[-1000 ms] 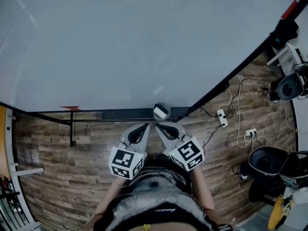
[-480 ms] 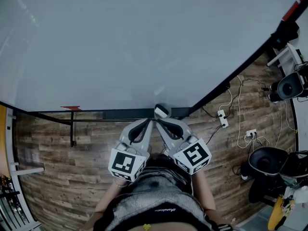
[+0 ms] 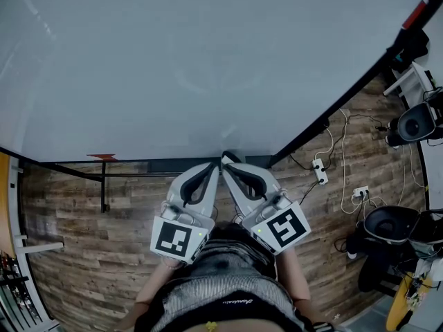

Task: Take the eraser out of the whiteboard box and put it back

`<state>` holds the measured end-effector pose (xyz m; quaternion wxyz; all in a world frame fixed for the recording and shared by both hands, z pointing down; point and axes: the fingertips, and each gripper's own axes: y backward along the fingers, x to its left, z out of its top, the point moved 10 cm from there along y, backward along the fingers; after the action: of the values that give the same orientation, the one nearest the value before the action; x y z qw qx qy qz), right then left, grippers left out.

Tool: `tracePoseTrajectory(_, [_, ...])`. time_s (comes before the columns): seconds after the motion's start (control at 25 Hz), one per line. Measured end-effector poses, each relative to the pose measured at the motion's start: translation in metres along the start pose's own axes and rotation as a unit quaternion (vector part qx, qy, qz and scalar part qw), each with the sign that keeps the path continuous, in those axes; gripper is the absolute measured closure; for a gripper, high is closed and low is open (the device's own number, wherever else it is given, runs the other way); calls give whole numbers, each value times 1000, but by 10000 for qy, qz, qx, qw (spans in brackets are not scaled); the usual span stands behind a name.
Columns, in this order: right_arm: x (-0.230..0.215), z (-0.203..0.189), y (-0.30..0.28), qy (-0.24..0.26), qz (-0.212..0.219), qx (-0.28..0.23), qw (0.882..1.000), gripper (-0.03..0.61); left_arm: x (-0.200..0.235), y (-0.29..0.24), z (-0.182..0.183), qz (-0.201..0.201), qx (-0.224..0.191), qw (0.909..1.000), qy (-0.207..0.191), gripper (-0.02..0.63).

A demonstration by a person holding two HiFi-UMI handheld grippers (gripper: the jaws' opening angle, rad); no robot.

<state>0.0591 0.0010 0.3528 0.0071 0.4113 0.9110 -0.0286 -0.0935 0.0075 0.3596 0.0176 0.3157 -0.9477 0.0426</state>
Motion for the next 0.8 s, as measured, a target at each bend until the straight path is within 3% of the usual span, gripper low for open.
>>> tracePoseTrajectory(0.16, [2, 7, -2, 31, -14, -158, 9999, 577, 0, 1, 2, 69, 28, 9999, 96, 612])
tracePoseTrajectory(0.8, [3, 8, -1, 162, -53, 126, 9998, 578, -1, -1, 2, 125, 65, 9999, 63, 612])
